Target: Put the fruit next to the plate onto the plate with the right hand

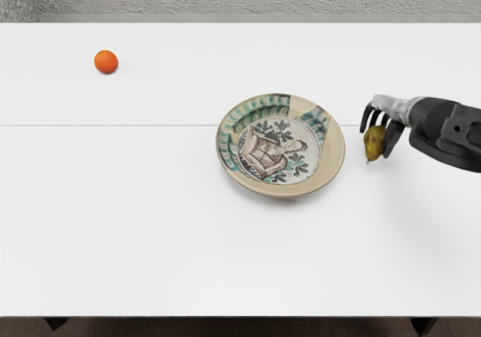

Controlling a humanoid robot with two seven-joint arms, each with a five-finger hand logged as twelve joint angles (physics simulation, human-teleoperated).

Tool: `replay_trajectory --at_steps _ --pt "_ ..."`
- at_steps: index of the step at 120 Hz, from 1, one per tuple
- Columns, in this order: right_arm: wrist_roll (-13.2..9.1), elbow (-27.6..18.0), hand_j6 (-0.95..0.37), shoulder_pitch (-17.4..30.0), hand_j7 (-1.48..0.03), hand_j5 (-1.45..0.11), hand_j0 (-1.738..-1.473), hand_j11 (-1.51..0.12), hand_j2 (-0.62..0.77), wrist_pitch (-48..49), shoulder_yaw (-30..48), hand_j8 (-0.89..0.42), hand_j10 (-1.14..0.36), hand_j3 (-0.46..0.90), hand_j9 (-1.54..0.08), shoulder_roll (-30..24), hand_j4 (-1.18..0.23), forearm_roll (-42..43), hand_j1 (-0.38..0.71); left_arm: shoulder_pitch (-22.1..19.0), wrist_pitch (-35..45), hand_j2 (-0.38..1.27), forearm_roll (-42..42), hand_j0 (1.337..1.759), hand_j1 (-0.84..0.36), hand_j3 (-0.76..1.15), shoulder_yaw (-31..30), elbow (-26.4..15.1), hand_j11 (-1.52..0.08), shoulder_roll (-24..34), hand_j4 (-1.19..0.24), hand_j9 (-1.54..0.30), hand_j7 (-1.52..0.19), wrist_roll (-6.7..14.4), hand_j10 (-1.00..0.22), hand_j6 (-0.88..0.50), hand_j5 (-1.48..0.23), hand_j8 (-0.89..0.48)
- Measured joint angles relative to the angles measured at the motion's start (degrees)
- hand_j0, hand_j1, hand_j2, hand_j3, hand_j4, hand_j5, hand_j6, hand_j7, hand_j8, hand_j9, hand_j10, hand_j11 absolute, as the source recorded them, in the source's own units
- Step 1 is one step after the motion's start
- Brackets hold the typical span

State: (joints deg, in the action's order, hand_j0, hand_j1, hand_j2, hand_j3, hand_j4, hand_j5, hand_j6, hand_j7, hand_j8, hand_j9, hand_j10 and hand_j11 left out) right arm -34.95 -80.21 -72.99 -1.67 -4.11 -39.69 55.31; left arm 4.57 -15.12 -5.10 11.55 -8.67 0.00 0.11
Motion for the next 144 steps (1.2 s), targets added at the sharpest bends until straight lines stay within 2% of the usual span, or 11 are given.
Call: replay_trajectory --at_steps 39,84,144 --pt "0.0 -2.3 -0.50 2.6 -0.87 -0.89 -1.657 -0.90 0.31 5.1 9.6 -0.50 -0.65 0.00 -0.90 -2.5 -0.65 -0.6 0.24 -0.5 0.0 0.00 0.0 1.658 0.32 0.00 0.1 0.0 -0.03 0.0 -0.02 -0.03 -0.03 0.0 -0.02 -0.02 -0.03 -0.02" --pt "0.0 -4.9 -0.51 2.9 -0.91 -0.94 -1.657 -0.94 0.38 8.5 16.3 -0.51 -0.68 0.00 -0.94 -2.6 -0.68 -4.6 0.25 -2.5 0.0 0.00 0.0 1.658 0.32 0.00 0.3 0.0 -0.03 0.0 -0.02 -0.03 -0.03 0.0 -0.02 -0.02 -0.03 -0.02" --pt "0.0 -4.2 -0.47 1.2 -0.92 -0.98 -1.658 -0.97 0.37 9.0 20.5 -0.46 -0.68 0.00 -0.97 5.5 -0.67 -7.1 0.26 -2.4 0.0 0.00 0.0 1.658 0.32 0.00 0.0 0.1 -0.03 0.0 -0.02 -0.03 -0.03 0.0 -0.02 -0.02 -0.03 -0.02"
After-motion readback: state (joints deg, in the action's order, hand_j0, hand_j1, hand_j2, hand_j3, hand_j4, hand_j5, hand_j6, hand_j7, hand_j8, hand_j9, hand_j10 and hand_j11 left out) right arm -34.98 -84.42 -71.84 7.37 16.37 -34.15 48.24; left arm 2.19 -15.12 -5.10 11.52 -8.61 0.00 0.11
